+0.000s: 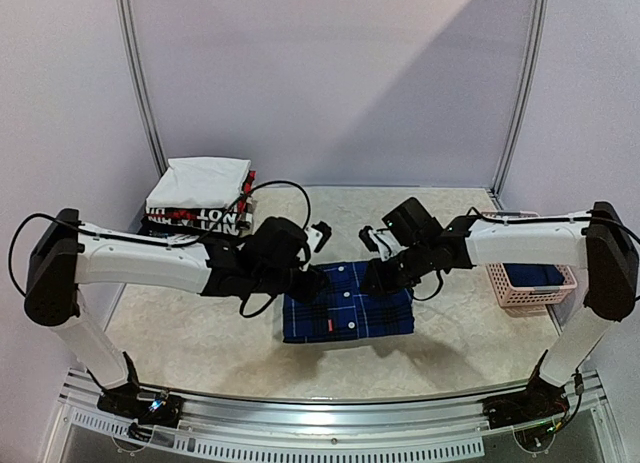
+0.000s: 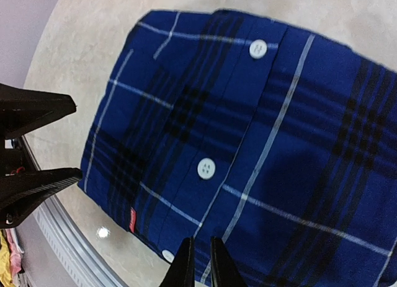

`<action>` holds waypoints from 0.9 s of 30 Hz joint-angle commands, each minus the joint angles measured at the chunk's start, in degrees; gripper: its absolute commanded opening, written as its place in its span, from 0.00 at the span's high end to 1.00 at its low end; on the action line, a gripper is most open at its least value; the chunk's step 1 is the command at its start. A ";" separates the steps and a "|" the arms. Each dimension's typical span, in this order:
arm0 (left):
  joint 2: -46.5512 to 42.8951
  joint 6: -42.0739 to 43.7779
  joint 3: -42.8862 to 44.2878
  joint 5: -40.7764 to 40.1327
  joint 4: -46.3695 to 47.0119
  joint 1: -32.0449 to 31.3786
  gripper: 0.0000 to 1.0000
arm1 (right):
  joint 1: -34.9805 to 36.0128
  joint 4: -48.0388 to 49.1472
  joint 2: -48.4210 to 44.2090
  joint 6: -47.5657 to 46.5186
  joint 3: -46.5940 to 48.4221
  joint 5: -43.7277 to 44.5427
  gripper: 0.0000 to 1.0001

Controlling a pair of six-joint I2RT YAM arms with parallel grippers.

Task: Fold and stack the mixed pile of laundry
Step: Smooth out the crumpled tank top at the center of the board.

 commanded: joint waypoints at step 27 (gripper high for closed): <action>4.40 -9.25 -17.65 -3.83 9.15 -8.27 0.66 | -4.83 3.82 3.24 4.32 -14.41 10.16 0.90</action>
